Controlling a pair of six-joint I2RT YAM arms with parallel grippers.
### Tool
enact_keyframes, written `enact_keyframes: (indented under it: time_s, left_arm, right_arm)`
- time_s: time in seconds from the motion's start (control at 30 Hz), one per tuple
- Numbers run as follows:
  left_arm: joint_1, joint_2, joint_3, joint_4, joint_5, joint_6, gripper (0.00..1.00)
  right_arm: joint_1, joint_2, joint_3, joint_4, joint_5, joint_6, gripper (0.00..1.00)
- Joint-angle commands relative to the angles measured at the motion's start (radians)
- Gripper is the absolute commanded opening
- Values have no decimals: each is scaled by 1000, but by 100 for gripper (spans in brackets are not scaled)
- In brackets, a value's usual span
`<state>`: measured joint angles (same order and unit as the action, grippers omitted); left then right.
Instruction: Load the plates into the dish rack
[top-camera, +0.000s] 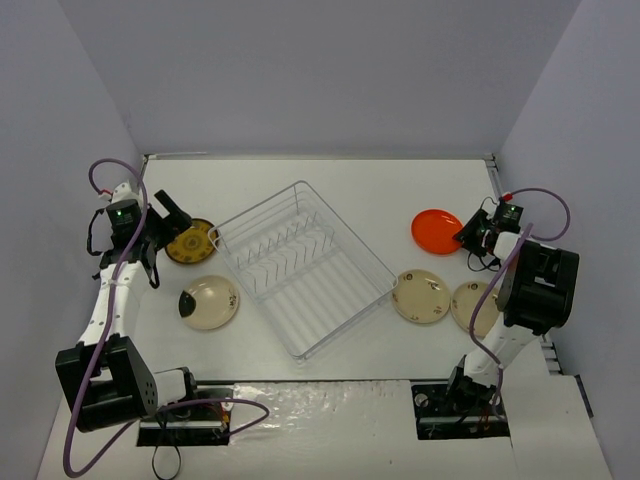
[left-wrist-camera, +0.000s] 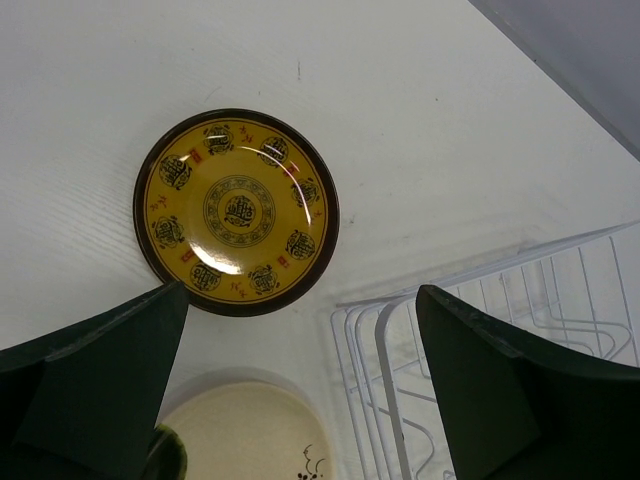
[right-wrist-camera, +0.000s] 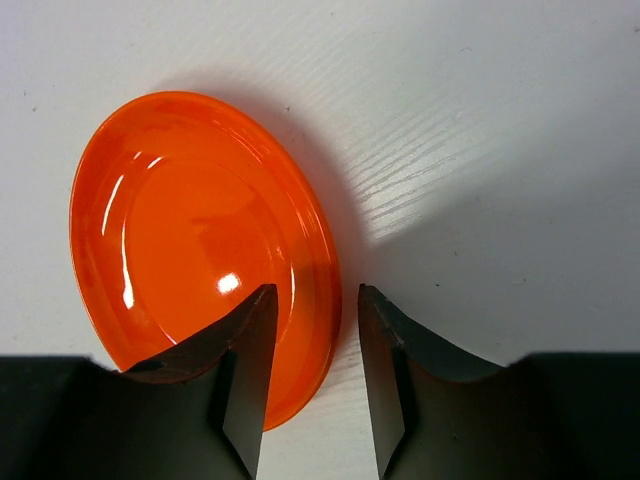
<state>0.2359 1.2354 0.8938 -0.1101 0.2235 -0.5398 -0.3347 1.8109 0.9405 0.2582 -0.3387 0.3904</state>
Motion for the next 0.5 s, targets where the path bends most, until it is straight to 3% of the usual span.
enact_keyframes:
  time_s: [0.0,0.03,0.13,0.47]
  left_arm:
    - [2,-17,68,20,-26,-12,97]
    - [2,-16,68,19,-26,-12,97]
    - [2,-19,70,13,-33,-11,97]
    - [1,-26,73,7,-40,-13,97]
  right_arm:
    - [-4,25,6,-45,52,2,29]
    - [-4,26,8,-45,52,1,27]
    - [-4,33,11,-45,51,7,0]
    - [2,-124,37,-79,100,-9,0]
